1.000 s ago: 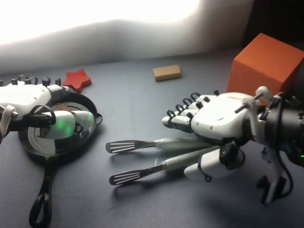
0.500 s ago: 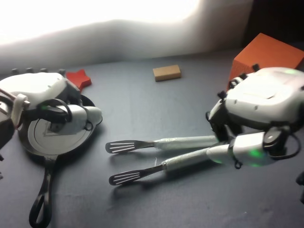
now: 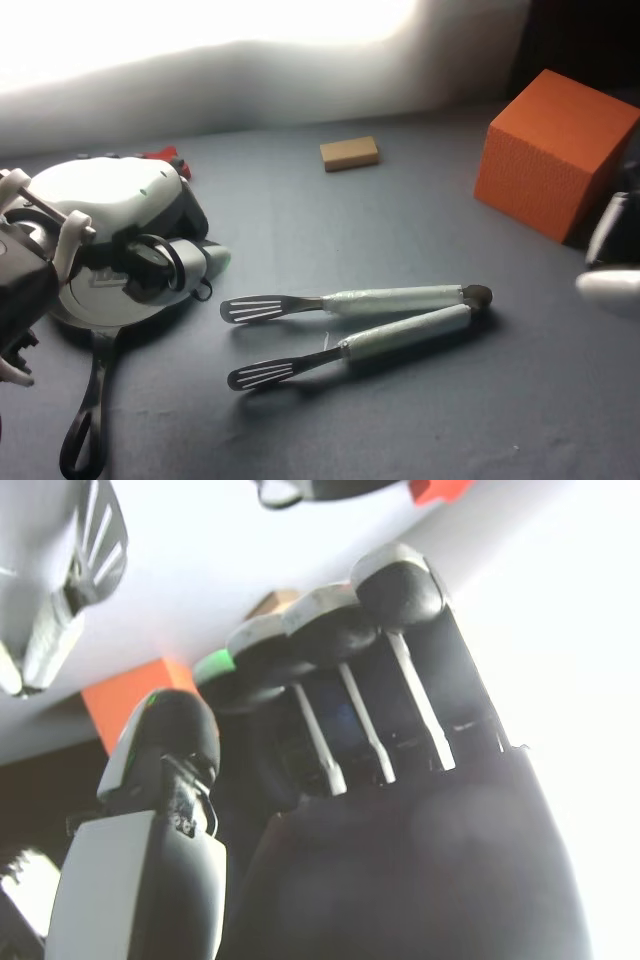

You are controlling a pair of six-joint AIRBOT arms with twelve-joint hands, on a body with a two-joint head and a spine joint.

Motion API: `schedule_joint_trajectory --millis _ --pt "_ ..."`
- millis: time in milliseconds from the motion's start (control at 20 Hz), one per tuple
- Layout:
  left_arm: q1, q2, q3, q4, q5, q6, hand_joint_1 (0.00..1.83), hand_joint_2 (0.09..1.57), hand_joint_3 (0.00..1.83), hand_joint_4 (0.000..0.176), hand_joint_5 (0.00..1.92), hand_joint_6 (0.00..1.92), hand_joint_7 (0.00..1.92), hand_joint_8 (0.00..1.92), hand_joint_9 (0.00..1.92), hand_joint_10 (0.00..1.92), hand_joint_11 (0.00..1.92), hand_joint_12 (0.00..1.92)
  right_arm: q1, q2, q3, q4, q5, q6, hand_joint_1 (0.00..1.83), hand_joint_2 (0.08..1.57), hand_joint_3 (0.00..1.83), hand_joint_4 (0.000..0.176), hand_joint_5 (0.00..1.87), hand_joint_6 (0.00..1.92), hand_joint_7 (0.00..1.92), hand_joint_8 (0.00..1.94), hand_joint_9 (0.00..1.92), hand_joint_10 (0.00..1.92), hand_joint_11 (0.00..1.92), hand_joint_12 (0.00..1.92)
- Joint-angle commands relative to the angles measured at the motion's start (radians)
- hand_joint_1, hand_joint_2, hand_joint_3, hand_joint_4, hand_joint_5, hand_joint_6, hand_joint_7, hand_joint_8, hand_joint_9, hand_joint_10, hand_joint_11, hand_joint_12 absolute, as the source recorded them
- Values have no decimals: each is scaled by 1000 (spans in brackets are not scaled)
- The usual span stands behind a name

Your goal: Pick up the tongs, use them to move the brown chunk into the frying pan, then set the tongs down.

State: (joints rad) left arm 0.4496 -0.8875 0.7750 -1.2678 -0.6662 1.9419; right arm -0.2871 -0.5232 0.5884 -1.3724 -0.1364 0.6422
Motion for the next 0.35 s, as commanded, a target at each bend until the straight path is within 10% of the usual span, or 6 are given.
schedule_joint_trajectory --millis 0,150,200,300 --pt "-10 11 -1 48 -50 -3 556 1460 23 0 989 1921 1099 1883 1124 1921 1075 1921 0 24 -9 -3 30 4 710 1429 8 0 1147 1921 1324 1941 1366 1921 1372 1921" --pt "-9 14 -12 48 -82 -13 601 1461 18 0 1003 1921 1091 1918 1114 1921 1095 1921 11 71 -13 -3 50 -13 717 1432 9 0 1112 1921 1297 1941 1343 1921 1370 1921" --pt "-11 14 -11 48 -83 -15 780 1089 710 0 693 1921 1064 1920 1082 1921 1091 1921 16 86 -13 -3 83 -52 705 1434 11 0 1103 1921 1287 1941 1330 1921 1355 1921" --pt "-14 14 -9 48 -82 -14 589 1284 394 0 1017 1921 1147 1898 1162 1921 1123 1921 17 115 -13 -4 153 -112 726 1427 7 0 1102 1921 1282 1941 1325 1921 1335 1921"
